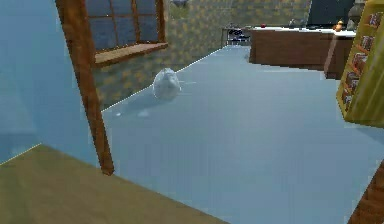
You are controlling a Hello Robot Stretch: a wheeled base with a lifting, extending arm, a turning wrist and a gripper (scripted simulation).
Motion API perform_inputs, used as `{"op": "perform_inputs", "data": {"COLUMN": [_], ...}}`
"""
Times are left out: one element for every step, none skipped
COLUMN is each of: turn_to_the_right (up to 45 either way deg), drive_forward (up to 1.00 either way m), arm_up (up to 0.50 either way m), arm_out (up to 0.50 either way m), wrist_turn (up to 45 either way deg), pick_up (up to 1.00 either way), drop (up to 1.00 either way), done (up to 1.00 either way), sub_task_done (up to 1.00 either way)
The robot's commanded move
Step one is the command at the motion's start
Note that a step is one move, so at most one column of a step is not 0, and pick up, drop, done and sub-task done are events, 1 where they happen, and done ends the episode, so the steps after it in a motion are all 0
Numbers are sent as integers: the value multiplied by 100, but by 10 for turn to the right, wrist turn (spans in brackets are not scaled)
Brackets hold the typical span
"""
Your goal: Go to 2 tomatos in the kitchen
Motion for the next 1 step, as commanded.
{"op": "perform_inputs", "data": {"turn_to_the_right": [0], "drive_forward": [75], "arm_up": [0], "arm_out": [0], "wrist_turn": [0], "pick_up": [0], "drop": [0], "done": [0], "sub_task_done": [0]}}
